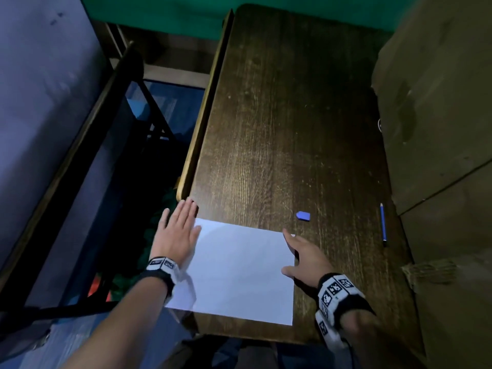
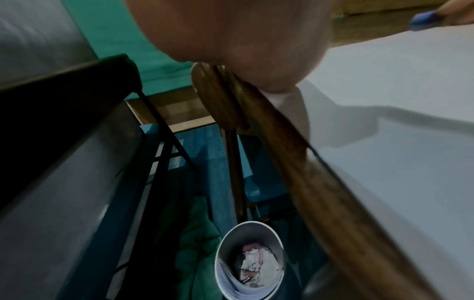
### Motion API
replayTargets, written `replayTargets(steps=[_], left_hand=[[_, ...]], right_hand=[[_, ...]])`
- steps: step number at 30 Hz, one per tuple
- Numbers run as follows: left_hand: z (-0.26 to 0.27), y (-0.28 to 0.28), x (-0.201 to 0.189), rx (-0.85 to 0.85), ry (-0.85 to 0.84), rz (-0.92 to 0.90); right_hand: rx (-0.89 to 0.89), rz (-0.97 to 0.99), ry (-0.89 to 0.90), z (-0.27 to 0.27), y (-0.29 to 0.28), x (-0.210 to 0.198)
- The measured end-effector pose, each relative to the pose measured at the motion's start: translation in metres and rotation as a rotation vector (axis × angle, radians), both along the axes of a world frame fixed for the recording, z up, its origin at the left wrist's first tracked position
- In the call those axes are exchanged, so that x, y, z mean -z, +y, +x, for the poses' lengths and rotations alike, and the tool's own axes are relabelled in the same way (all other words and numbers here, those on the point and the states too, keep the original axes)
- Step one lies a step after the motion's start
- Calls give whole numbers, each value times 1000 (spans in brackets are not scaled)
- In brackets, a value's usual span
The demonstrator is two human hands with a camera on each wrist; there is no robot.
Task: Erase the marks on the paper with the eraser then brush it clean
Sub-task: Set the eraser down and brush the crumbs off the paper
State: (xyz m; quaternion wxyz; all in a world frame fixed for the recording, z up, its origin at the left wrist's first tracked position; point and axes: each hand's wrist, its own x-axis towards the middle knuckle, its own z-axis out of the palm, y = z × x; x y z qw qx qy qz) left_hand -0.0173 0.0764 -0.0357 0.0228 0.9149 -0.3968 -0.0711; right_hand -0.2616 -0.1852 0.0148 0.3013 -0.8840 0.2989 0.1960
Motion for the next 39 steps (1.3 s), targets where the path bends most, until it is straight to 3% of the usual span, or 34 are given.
replayTargets(steps=[3, 6, 9, 11, 15, 18, 21, 25, 27, 29, 33, 35, 37, 39], left_hand=[[-36, -34, -3, 144, 54, -59], [-103, -65, 6, 426, 219, -72], [-122, -44, 19, 664, 148, -72], [-97, -14, 22, 605, 106, -76], [-31, 44, 14, 166, 28, -60], [-11, 44, 4, -53, -3, -40], [-38, -8, 0, 66, 38, -77], [-128, -64, 10, 511, 199, -127], [-142, -55, 16, 650, 142, -100], [-119, -34, 17, 586, 96, -103], [-43, 17, 11, 99, 51, -71], [-24, 20, 2, -31, 39, -29], [-28, -5, -4, -10, 49, -7], [-56, -40, -3, 132, 165, -42]], right_hand=[[-4, -14, 3, 3, -1, 2], [-20, -33, -10, 4, 1, 4], [-44, -48, -34, 1, 2, 6], [-53, -49, -42, -1, 4, 6], [-45, -43, -33, -2, 7, 6], [-50, -50, -23, 0, 7, 6], [-46, -62, -12, 2, 6, 7], [-59, -70, -25, 2, 4, 12], [-65, -72, -27, 3, 4, 11], [-67, -73, -24, 3, 4, 10], [-45, -67, -19, 1, 5, 9], [-31, -49, -33, 2, 5, 7], [-31, -50, -35, 3, 6, 5], [-32, -57, -24, 2, 6, 6]])
